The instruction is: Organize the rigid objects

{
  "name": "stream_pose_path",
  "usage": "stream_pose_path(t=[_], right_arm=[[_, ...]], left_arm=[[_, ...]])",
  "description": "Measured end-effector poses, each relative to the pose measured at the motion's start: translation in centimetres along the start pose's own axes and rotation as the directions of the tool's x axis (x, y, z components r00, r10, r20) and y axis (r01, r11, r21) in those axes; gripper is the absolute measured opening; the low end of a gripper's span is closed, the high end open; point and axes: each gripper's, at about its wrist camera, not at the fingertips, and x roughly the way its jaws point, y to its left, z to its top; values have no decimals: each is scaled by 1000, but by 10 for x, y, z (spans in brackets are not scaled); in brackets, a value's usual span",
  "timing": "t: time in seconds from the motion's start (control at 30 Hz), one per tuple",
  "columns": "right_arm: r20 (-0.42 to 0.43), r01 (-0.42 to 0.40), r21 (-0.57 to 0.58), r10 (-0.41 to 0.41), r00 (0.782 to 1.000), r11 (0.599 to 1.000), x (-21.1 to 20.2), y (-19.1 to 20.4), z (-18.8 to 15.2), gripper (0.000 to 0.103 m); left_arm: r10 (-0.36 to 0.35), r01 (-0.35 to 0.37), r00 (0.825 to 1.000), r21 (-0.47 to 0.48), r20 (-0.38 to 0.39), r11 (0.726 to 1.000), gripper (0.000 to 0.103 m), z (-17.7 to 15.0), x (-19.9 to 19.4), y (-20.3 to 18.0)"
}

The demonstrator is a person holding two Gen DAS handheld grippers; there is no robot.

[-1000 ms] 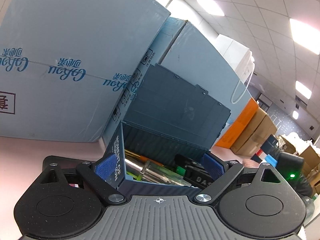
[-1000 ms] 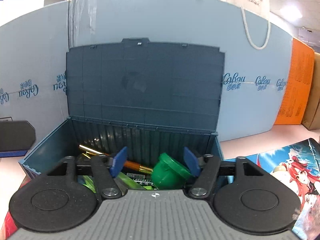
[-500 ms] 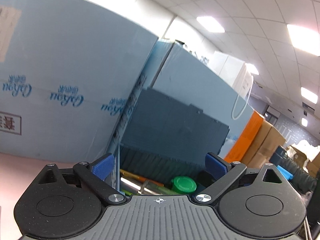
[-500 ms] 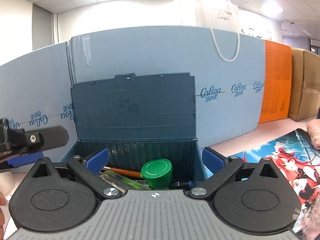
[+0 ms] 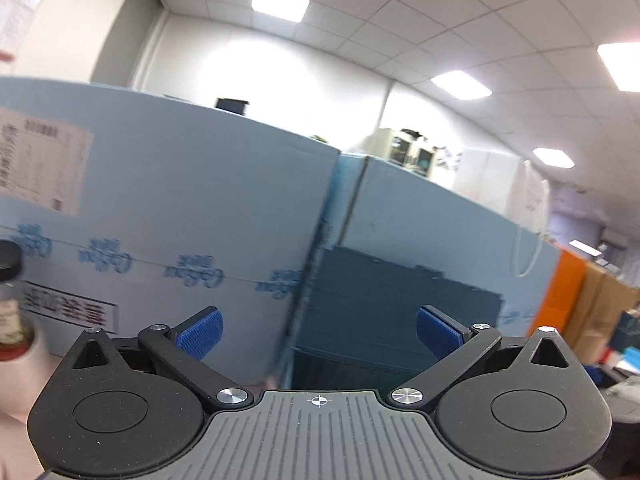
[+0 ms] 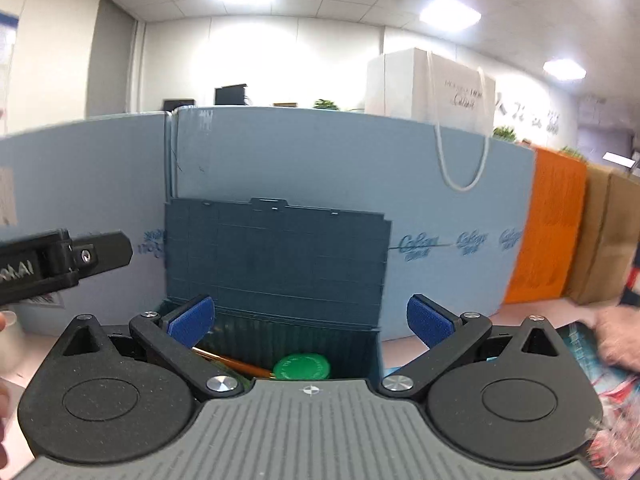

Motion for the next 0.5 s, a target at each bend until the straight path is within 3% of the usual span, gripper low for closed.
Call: stream_pose_path(t=[0.27, 0.5], right_arm=[[-45, -26, 31, 28, 999, 999, 10, -13, 1, 103], [-41, 2, 110, 3, 999, 994, 11, -29, 2, 103]], left_arm=[[88, -88, 996, 20, -12, 996, 103, -3, 3, -4], [187, -187, 982, 11, -14, 982, 103, -8, 9, 4]])
